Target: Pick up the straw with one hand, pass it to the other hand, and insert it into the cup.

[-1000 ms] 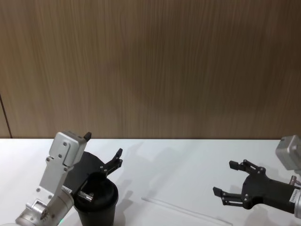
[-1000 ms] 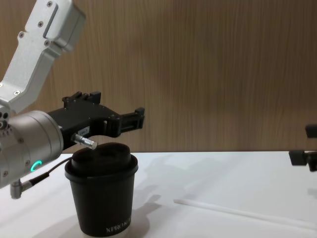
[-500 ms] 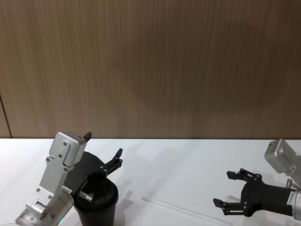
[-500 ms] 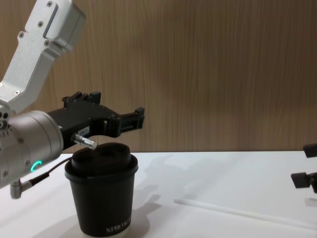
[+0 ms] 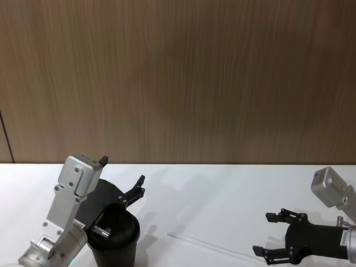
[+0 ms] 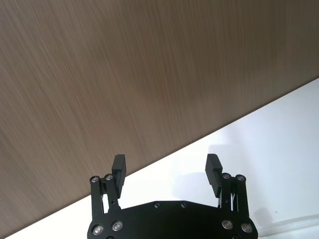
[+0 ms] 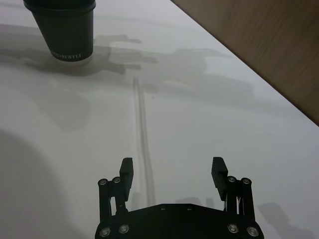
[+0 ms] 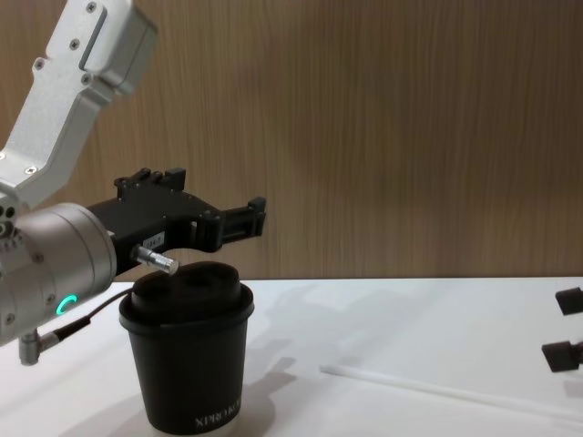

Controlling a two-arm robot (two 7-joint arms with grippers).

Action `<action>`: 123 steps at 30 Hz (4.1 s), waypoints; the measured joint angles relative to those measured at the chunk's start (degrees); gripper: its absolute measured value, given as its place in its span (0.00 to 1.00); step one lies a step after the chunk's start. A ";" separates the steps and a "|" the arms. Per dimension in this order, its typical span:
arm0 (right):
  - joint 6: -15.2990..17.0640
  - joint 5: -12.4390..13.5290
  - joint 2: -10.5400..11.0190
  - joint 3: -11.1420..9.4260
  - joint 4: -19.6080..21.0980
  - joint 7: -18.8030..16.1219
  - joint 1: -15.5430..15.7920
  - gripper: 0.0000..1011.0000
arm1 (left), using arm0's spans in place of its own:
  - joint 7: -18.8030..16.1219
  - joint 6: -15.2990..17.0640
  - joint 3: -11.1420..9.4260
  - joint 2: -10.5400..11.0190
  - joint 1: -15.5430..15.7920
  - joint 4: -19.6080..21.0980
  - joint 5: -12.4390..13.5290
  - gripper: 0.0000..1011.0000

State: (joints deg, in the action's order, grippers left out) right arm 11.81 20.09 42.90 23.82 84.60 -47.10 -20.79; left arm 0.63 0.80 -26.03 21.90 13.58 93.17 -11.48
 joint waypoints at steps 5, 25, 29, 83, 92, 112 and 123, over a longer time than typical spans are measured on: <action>0.22 0.11 0.27 0.84 -0.80 -0.98 -0.57 0.99 | 0.00 0.00 0.00 0.00 0.00 0.00 0.00 0.99; -0.20 -0.77 0.15 3.56 -2.43 -1.40 -1.67 0.99 | 0.00 0.00 0.00 0.00 0.00 0.00 0.00 0.99; -0.26 -0.89 -0.04 4.06 -2.75 -1.19 -1.79 0.99 | 0.00 0.00 0.00 0.00 0.00 0.00 0.00 0.99; 0.26 0.34 -0.10 8.16 -6.86 -2.10 -4.50 0.98 | 0.00 0.00 0.00 0.00 0.00 0.00 0.00 0.99; 0.20 0.46 0.28 8.71 -6.91 -2.28 -4.74 0.84 | 0.00 0.00 0.00 0.00 0.00 0.00 0.00 0.99; 0.81 1.20 1.67 9.74 -6.36 -2.92 -4.82 0.61 | 0.00 0.00 0.00 0.00 0.00 0.00 0.00 0.99; 1.26 1.80 2.44 9.94 -5.64 -2.57 -4.59 0.53 | 0.00 0.00 0.00 0.00 0.00 0.00 0.00 0.99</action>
State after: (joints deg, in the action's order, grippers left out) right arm 13.08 21.89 45.34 33.76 78.96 -49.67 -25.39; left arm 0.62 0.80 -26.02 21.89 13.59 93.18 -11.48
